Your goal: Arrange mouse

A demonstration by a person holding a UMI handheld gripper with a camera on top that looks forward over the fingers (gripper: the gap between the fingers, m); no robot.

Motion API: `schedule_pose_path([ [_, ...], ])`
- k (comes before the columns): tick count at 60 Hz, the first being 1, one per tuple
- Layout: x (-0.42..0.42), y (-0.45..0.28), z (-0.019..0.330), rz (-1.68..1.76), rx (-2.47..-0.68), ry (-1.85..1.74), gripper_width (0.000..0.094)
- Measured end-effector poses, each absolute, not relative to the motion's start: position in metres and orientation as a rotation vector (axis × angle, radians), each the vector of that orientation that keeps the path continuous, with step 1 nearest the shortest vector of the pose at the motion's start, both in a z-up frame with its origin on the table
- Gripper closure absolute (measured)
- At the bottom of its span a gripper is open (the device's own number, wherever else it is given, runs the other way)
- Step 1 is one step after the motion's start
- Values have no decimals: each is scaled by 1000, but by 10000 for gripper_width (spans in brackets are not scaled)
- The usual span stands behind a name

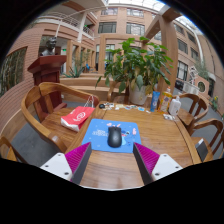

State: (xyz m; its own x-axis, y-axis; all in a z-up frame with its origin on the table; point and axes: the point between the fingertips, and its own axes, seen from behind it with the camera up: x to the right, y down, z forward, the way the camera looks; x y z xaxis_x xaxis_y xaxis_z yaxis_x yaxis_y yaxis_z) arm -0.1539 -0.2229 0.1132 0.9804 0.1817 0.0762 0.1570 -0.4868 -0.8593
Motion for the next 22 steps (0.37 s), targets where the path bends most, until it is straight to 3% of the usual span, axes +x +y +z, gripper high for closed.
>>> schedule_pose_path([
  [22,-157,-279,122,69,-2092,-234,84],
])
